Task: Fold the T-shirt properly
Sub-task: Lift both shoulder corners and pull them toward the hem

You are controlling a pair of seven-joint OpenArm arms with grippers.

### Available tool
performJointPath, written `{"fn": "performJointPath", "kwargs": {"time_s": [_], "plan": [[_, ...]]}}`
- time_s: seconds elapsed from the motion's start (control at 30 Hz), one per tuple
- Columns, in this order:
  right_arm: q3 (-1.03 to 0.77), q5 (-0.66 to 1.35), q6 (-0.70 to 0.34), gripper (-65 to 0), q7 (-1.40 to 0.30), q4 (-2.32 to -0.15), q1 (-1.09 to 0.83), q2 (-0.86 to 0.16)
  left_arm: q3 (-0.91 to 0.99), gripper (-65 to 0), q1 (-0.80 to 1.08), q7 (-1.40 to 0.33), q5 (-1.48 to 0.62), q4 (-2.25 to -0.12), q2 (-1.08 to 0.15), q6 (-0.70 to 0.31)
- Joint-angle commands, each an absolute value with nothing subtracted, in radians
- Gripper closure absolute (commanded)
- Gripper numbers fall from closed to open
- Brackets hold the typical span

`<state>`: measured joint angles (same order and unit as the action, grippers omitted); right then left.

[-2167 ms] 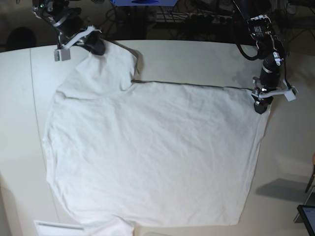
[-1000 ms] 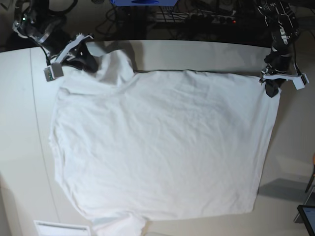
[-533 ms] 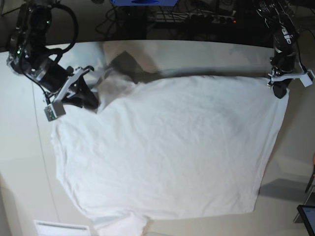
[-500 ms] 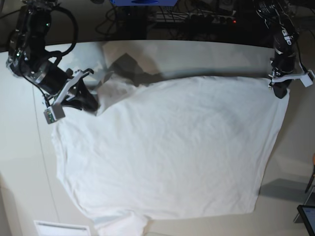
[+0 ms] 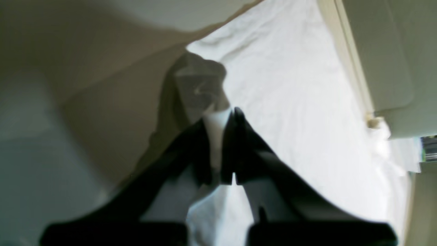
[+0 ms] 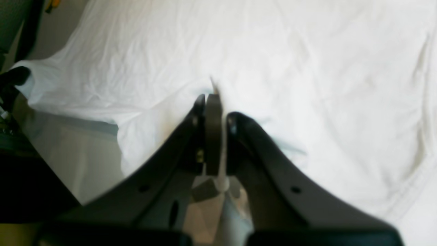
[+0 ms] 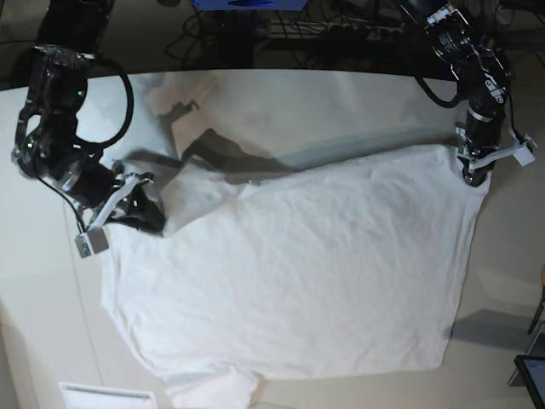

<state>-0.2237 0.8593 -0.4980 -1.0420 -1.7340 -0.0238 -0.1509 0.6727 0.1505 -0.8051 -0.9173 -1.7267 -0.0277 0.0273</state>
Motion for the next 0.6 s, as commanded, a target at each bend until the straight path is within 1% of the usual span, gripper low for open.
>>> {"fn": "performJointPath", "kwargs": {"time_s": [0.0,0.2,0.4,0.57], "plan": [[-0.225,0.878,-0.503,-0.4,-1.015,-1.738,0.005,-0.162,0.676,0.0,0.120,-0.812,-0.926,-1.738,-0.036,0.016],[-0.225,0.877,-0.503,-0.4,-1.015,-1.666,0.067,-0.165,0.697,0.0,0.039,-0.825,-0.926,-1.613,-0.036,0.016],[-0.223,0.877,-0.507,-0.4,-1.007,-1.575,0.127,-0.191,0.734,0.0,-0.038,-0.825,-0.926,-1.500,-0.041,0.016],[-0.222,0.877,-0.509,-0.4,-0.993,-1.497,0.160,-0.206,0.734,0.0,-0.104,-0.823,-0.924,-1.452,-0.044,0.016]]}}
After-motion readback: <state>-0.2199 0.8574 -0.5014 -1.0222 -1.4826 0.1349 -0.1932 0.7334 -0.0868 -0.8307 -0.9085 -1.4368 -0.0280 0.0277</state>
